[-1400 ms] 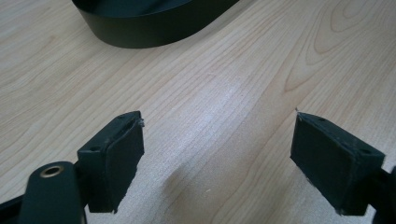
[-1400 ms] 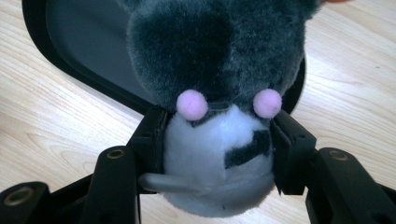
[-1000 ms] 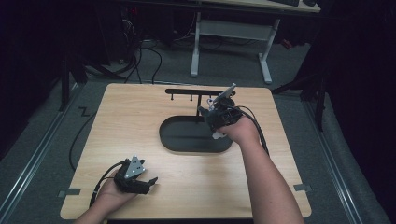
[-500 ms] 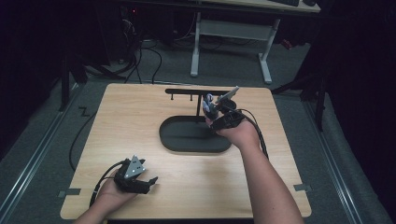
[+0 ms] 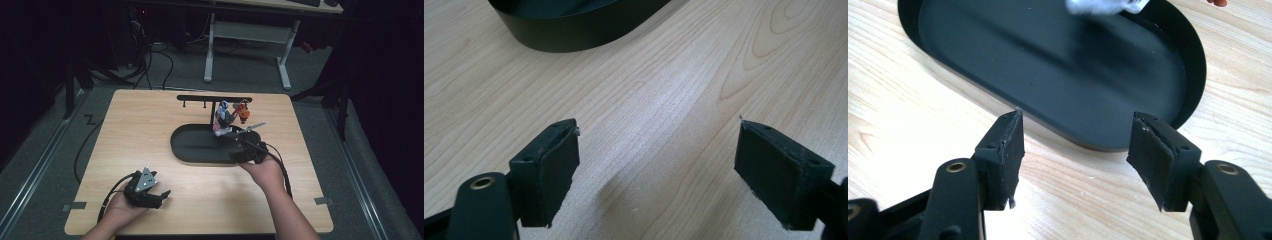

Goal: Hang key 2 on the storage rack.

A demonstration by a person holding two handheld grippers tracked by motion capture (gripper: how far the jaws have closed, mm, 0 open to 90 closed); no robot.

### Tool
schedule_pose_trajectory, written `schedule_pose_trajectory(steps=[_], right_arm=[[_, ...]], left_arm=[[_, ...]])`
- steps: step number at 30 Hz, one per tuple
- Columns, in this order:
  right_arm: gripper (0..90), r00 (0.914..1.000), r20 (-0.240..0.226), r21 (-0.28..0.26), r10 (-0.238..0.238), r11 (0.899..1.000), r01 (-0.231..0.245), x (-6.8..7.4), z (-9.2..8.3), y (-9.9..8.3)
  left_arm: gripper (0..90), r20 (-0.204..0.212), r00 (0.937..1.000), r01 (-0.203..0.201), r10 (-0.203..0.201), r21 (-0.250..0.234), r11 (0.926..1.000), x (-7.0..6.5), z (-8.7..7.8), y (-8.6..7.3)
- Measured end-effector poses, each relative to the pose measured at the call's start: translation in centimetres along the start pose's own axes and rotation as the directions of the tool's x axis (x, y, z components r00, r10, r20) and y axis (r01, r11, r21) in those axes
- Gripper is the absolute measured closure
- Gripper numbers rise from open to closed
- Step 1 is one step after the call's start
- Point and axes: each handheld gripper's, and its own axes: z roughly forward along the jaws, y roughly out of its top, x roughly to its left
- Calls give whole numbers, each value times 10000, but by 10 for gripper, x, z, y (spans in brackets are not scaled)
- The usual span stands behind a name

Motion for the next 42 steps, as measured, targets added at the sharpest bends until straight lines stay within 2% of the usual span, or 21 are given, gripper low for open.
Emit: schedule_pose_trajectory(steps=[2, 6, 10, 14, 16, 17, 19, 20, 22, 23, 25, 31, 42], right_arm=[[384, 9998, 122, -461, -162, 9988, 167, 3, 1, -13], [362, 9991, 394, -1123, -153, 9935, 196, 5, 9, -42], [332, 9996, 221, -1708, 188, 9852, -147, 4, 17, -73], [323, 9987, 101, -2360, 493, 9707, -455, 5, 24, -107], [322, 9972, 111, -2799, 742, 9576, -682, 5, 23, -127], [329, 9970, 252, -3109, 737, 9484, -622, 5, 22, -136], [329, 9958, 192, -3431, 891, 9361, -771, 5, 15, -146], [326, 9953, 115, -3525, 958, 9319, -856, 4, 12, -147], [327, 9948, 278, -3802, 982, 9214, -803, 4, 7, -152], [326, 9943, 292, -3806, 1027, 9209, -839, 4, 8, -153], [316, 9955, 193, -3705, 929, 9254, -792, 5, 11, -153], [315, 9970, 249, -3709, 735, 9268, -590, 9, 16, -150], [313, 9973, 201, -3621, 708, 9303, -587, 11, 23, -148]], left_arm=[[187, 13, 10000, -3, 3, 13, 10000, 0, 0, 0], [189, 27, 10000, -11, 11, 11, 10000, 0, 0, 0], [190, 40, 10000, 3, -3, -2, 10000, -1, 0, 0], [191, 67, 10000, 50, -49, -36, 10000, -1, 1, 0], [191, 92, 9999, 96, -95, -54, 9999, -2, 1, 0], [191, 106, 9999, 124, -123, -64, 9999, -2, 1, 0], [191, 185, 9996, 196, -193, -116, 9997, -3, 1, 1], [191, 213, 9996, 200, -197, -169, 9997, -4, 1, 1], [191, 223, 9997, 123, -120, -148, 9998, -5, 2, 1], [191, 246, 9997, 74, -71, -120, 9999, -6, 2, 1], [191, 272, 9996, 54, -52, -92, 9999, -7, 4, 2], [191, 287, 9995, -114, 116, -68, 9999, -10, 4, 2], [191, 245, 9997, -21, 28, -274, 9996, -5, -2, 1]])
